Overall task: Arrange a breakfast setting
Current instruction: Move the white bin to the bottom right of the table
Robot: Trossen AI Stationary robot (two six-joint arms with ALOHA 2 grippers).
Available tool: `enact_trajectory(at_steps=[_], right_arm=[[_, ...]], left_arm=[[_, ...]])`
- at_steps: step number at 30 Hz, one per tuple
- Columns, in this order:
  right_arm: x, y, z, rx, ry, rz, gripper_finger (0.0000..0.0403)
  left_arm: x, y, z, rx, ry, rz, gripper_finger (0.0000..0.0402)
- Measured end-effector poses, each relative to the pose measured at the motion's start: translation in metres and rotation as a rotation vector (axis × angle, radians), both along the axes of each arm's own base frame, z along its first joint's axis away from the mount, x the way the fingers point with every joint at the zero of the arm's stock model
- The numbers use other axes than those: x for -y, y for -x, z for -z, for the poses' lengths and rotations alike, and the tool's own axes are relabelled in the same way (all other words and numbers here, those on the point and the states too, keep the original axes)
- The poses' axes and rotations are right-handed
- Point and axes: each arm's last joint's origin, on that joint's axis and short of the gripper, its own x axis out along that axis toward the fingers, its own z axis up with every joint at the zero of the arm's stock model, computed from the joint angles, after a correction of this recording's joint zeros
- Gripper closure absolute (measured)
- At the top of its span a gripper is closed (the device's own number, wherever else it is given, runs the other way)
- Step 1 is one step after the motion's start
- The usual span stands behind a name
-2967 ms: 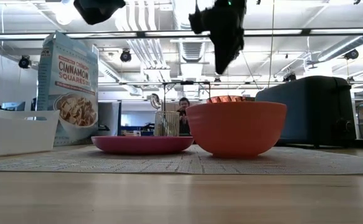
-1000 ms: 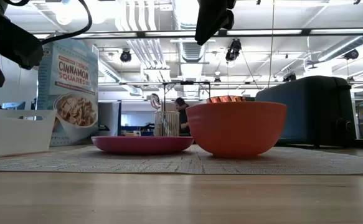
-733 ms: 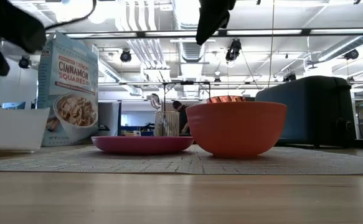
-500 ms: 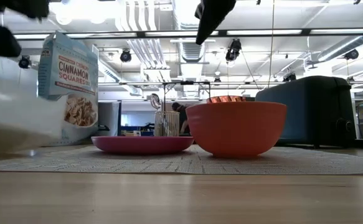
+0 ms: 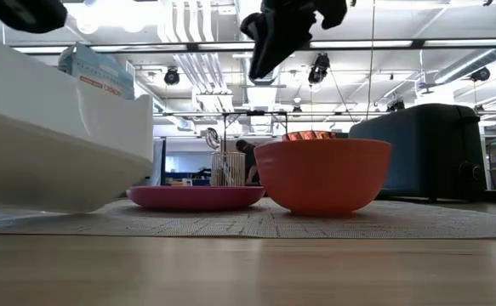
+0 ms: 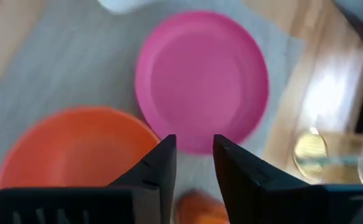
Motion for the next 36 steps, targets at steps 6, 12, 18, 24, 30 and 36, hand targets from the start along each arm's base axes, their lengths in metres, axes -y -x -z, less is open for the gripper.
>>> enact_trajectory(at_steps=[6,12,18,24,30,36], right_arm=[[-0.012,-0.001,0.01,0.002,-0.019,-0.207,0.0277],[-0.028,0.004,0.022,-0.03,0.045,-0.368,0.0271],[-0.046,0.01,0.037,-0.071,0.079,-0.479,0.0275],[-0.066,0.009,0.039,-0.012,0.106,-0.551,0.0286],[-0.078,0.01,0.037,0.022,0.108,-0.58,0.0288],[-0.088,0.013,0.037,0.023,0.105,-0.603,0.0289]], left_arm=[[0.014,-0.02,0.004,-0.035,-0.083,0.16,0.0401],[0.023,-0.035,0.004,0.002,-0.159,0.27,0.0401],[0.025,-0.044,0.005,0.049,-0.184,0.318,0.0401],[0.027,-0.053,0.008,0.104,-0.167,0.346,0.0401],[0.03,-0.058,0.007,0.172,-0.143,0.366,0.0401],[0.031,-0.06,0.006,0.196,-0.136,0.375,0.0401]])
